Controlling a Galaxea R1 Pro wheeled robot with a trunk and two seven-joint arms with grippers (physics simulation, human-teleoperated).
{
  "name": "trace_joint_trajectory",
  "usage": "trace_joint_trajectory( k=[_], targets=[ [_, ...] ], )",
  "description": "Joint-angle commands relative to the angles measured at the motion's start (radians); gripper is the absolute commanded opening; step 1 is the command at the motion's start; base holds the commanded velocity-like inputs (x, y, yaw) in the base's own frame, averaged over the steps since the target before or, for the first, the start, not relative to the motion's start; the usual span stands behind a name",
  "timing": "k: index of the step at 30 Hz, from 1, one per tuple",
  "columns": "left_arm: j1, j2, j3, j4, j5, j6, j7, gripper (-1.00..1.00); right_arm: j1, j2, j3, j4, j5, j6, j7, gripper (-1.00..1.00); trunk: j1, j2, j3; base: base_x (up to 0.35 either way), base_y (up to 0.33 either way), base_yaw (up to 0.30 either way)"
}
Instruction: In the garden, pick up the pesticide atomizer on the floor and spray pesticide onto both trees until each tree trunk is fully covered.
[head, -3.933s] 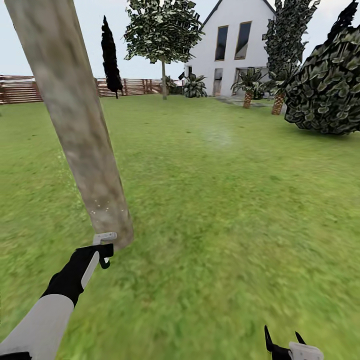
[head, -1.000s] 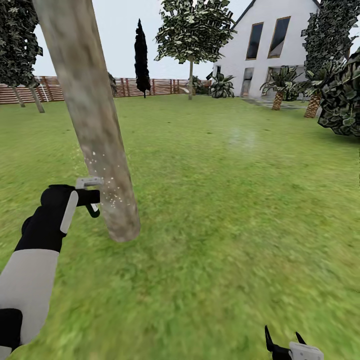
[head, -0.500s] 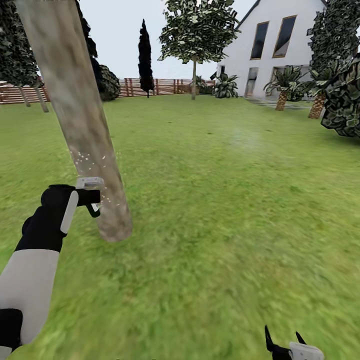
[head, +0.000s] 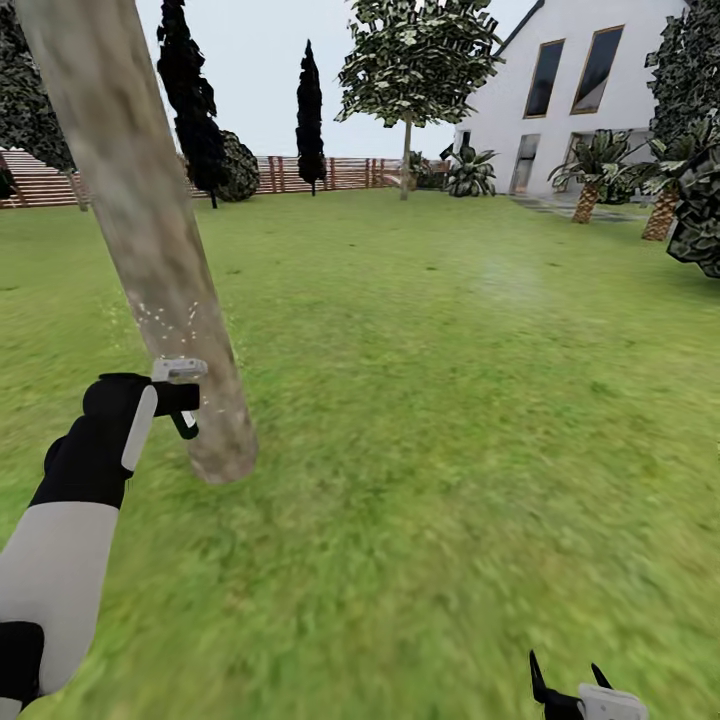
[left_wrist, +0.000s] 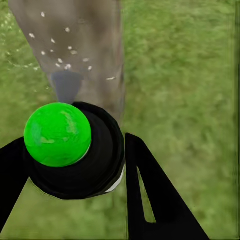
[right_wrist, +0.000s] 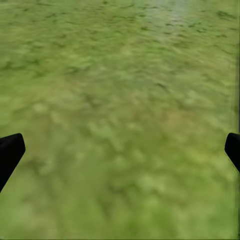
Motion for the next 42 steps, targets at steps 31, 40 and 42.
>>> trace_joint_trajectory(
  k=[31, 40, 42],
  targets=[
    [0.001, 0.001, 0.000, 0.000, -0.019, 0.000, 0.003, -1.00, 0.000, 0.000, 0.000, 0.000, 0.000, 0.000, 0.000, 1.00, 0.000, 0.000, 0.000, 0.095, -0.267, 0.132],
    [0.107, 0.002, 0.009, 0.022, -0.018, -0.012, 0.011, -1.00, 0.000, 0.000, 0.000, 0.000, 0.000, 0.000, 0.000, 1.00, 0.000, 0.000, 0.000, 0.082, -0.267, 0.202],
    [0.112, 0.002, 0.010, 0.036, -0.018, -0.014, 0.014, -1.00, 0.000, 0.000, 0.000, 0.000, 0.000, 0.000, 0.000, 1.00, 0.000, 0.000, 0.000, 0.121, -0.268, 0.006]
  ],
)
